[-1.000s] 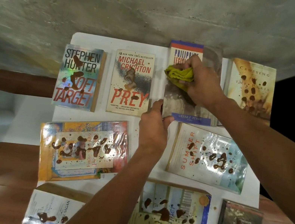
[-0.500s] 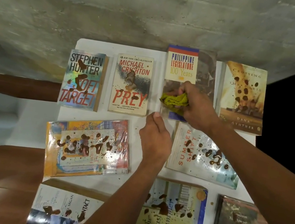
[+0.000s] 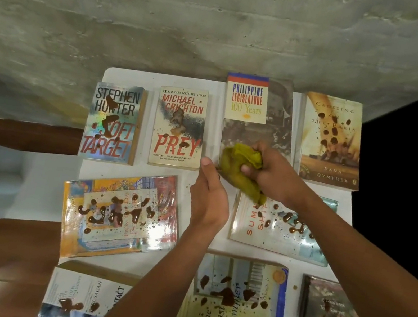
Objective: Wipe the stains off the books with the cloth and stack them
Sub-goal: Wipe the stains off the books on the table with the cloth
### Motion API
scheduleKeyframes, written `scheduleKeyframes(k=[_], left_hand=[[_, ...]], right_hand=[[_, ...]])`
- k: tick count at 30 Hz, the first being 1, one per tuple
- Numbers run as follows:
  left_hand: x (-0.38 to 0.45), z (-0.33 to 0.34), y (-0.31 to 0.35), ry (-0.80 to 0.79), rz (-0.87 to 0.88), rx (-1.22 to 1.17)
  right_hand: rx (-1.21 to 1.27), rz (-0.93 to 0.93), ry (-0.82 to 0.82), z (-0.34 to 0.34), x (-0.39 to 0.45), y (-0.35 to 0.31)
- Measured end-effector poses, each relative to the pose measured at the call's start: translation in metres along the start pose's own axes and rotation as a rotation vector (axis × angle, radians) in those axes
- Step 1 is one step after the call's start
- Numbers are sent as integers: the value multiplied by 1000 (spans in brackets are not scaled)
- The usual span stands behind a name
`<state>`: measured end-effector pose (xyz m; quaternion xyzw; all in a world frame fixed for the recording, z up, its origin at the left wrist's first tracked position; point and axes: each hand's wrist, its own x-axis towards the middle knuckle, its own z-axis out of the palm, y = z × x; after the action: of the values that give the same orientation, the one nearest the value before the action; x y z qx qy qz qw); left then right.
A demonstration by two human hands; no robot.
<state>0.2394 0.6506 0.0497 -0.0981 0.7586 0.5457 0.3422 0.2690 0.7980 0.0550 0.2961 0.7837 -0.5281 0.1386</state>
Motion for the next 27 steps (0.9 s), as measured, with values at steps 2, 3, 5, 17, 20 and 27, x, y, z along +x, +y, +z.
scheduleKeyframes(k=[2, 3, 5, 17, 20, 27], left_hand=[[-2, 0, 4, -41, 32, 87], [-5, 1, 7, -56, 67, 155], [-10, 3, 8, -54, 183, 292], [5, -1, 5, -245, 410, 1138], [4, 2, 8, -307, 357, 1107], [6, 0, 13, -283, 362, 1092]], right_hand=[[317, 111, -16, -11, -2, 0], [453, 144, 9, -19, -3, 0], [665, 166, 97, -33, -3, -1], [125, -206, 532, -77, 62, -28], [71, -293, 578, -80, 76, -35], [-217, -383, 450, -70, 96, -20]])
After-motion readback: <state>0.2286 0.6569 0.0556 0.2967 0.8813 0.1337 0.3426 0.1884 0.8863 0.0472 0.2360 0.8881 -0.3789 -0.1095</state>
